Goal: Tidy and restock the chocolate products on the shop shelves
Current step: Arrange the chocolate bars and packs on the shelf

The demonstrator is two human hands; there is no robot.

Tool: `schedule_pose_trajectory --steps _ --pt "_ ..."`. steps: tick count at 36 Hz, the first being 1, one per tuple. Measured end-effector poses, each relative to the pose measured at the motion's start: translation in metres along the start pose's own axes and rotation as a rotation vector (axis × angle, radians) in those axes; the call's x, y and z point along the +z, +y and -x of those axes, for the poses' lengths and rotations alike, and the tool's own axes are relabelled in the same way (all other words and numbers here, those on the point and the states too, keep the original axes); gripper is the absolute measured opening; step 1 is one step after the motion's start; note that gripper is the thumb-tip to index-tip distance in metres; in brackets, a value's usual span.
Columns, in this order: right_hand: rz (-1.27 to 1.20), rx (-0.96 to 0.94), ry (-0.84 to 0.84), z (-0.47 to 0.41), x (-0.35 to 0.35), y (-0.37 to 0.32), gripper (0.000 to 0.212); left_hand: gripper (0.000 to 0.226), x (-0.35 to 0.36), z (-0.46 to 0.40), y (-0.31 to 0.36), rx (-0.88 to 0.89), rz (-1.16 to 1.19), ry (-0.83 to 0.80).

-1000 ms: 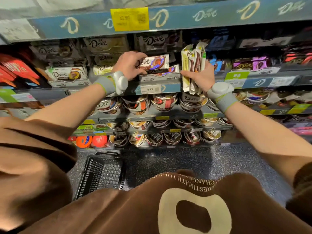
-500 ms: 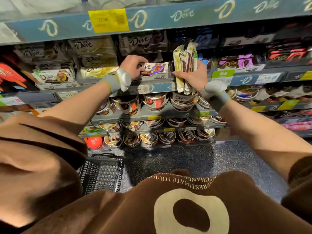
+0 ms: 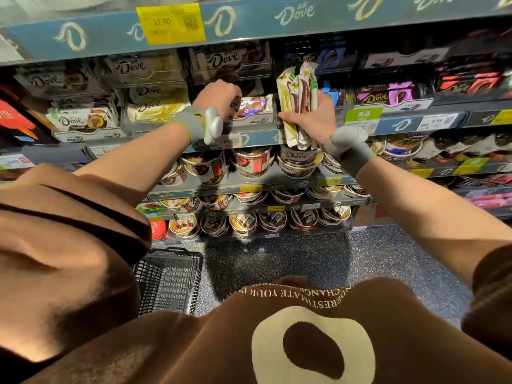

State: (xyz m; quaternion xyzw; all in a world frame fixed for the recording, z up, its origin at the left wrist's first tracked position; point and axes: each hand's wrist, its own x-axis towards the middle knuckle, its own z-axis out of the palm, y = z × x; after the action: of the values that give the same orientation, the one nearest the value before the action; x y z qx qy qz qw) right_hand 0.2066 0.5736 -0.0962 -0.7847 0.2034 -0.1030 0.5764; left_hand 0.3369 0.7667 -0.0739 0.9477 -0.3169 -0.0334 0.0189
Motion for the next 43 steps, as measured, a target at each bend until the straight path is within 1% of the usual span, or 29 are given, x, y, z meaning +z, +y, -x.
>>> schedule_pose_trajectory --steps 3,6,7,8,10,11,12,19,23,31,33,36,39,41,43 --pt "0.021 0.009 -0.008 -0.002 0.001 0.002 0.077 0.046 -0.002 -0.002 0.001 0.010 -0.020 -0.007" --pt "0.028 0.001 -0.008 -0.015 0.002 0.017 0.105 0.052 -0.005 -0.005 0.004 0.009 -0.019 -0.053" --pt "0.027 -0.002 -0.002 -0.016 0.002 0.019 0.108 0.054 -0.005 -0.006 0.004 0.008 -0.018 -0.065" --pt "0.024 -0.003 -0.008 -0.013 0.003 0.015 0.102 0.055 -0.005 -0.006 0.003 0.004 -0.017 -0.065" --pt "0.030 0.020 -0.007 -0.001 0.005 0.002 0.073 0.054 -0.005 -0.007 0.003 0.001 -0.013 -0.065" --pt "0.032 0.019 -0.003 -0.001 0.005 0.002 0.065 0.053 -0.004 -0.007 0.003 0.001 -0.015 -0.061" --pt "0.027 0.007 -0.002 -0.001 0.005 0.002 0.062 0.052 -0.004 -0.006 0.004 0.002 -0.020 -0.056" --pt "0.016 -0.013 -0.011 -0.001 0.009 0.000 0.056 0.039 -0.001 0.000 0.006 -0.013 -0.078 0.021" --pt "-0.006 -0.011 -0.039 0.001 0.010 -0.001 0.053 0.040 0.004 0.002 0.004 -0.034 -0.117 0.080" --pt "-0.023 -0.002 -0.041 -0.003 0.010 -0.001 0.055 0.030 0.008 0.005 0.006 0.055 -0.190 0.152" --pt "-0.028 -0.006 -0.036 -0.003 0.009 -0.002 0.056 0.027 0.009 0.004 0.006 0.053 -0.173 0.139" --pt "-0.022 -0.012 -0.034 -0.003 0.009 -0.003 0.052 0.022 0.008 0.001 0.005 0.027 -0.135 0.055" --pt "-0.027 -0.006 -0.027 -0.004 0.009 -0.004 0.053 0.018 0.006 -0.001 0.003 -0.005 -0.051 0.012" --pt "-0.025 -0.009 -0.023 -0.003 0.009 -0.005 0.053 0.021 0.008 -0.002 0.001 -0.011 0.033 0.016" --pt "-0.023 -0.014 -0.021 -0.002 0.009 -0.006 0.053 0.030 0.011 -0.003 -0.004 -0.004 0.116 0.032"
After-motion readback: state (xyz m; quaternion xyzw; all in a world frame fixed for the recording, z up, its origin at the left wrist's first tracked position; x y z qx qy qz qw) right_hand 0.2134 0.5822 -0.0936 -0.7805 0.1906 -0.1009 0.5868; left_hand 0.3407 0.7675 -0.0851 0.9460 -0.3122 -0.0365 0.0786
